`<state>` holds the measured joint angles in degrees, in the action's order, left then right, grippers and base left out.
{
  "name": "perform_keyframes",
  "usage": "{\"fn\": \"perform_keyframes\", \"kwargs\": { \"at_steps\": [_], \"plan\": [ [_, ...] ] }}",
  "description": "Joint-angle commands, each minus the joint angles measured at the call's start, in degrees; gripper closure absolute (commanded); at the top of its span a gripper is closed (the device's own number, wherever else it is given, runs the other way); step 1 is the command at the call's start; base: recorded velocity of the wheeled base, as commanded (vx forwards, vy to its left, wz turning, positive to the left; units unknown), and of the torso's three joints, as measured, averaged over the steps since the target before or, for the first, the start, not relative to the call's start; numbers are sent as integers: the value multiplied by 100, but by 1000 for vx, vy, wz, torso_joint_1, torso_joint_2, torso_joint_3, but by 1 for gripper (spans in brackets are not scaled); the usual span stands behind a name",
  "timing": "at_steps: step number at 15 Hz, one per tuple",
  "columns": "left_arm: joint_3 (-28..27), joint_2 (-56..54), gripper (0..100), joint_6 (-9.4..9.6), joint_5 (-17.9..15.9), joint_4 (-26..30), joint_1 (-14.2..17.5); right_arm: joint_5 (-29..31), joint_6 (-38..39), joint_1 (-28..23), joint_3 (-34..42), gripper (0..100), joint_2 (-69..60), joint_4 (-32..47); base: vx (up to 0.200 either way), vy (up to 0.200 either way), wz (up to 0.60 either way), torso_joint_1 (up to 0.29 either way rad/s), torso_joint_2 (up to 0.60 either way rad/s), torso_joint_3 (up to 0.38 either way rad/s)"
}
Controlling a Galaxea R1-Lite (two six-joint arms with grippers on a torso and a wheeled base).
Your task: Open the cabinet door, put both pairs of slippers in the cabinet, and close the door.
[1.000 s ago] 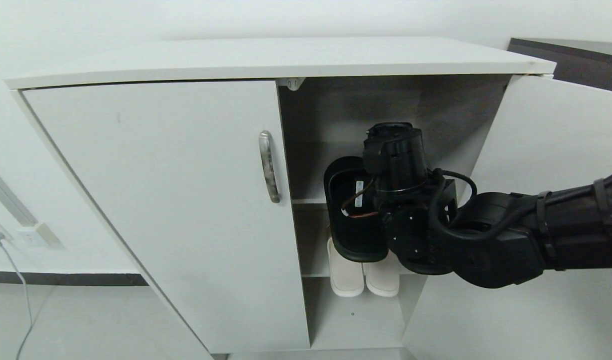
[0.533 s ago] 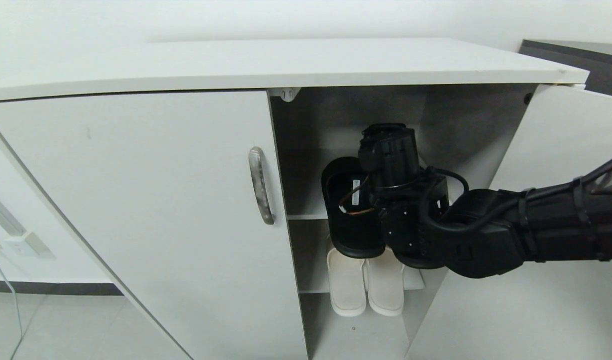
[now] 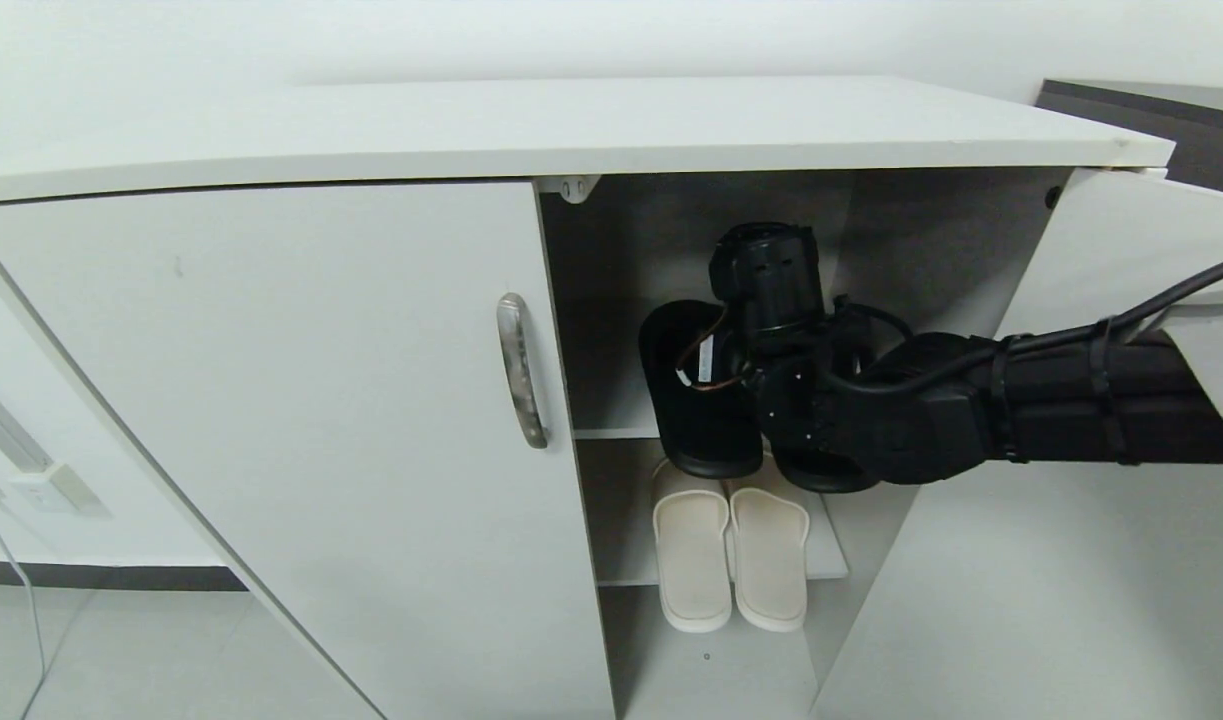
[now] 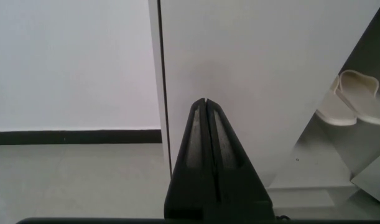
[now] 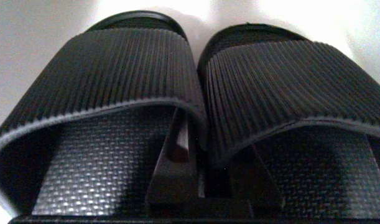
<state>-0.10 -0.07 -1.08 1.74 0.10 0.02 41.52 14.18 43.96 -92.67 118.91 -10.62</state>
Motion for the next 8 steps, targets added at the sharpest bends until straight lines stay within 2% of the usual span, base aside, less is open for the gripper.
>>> {"fn": "perform_keyframes", "kwargs": {
  "at_steps": [1,8],
  "plan": [
    [1,7,100,-6,1,-10,6,-21,-47,-37,-242,100,194,-10,0,0,0,0,0,0],
    [1,7,100,-6,1,-1,-2,216,-284,-107,-682,100,423,-19,0,0,0,0,0,0]
  ]
}}
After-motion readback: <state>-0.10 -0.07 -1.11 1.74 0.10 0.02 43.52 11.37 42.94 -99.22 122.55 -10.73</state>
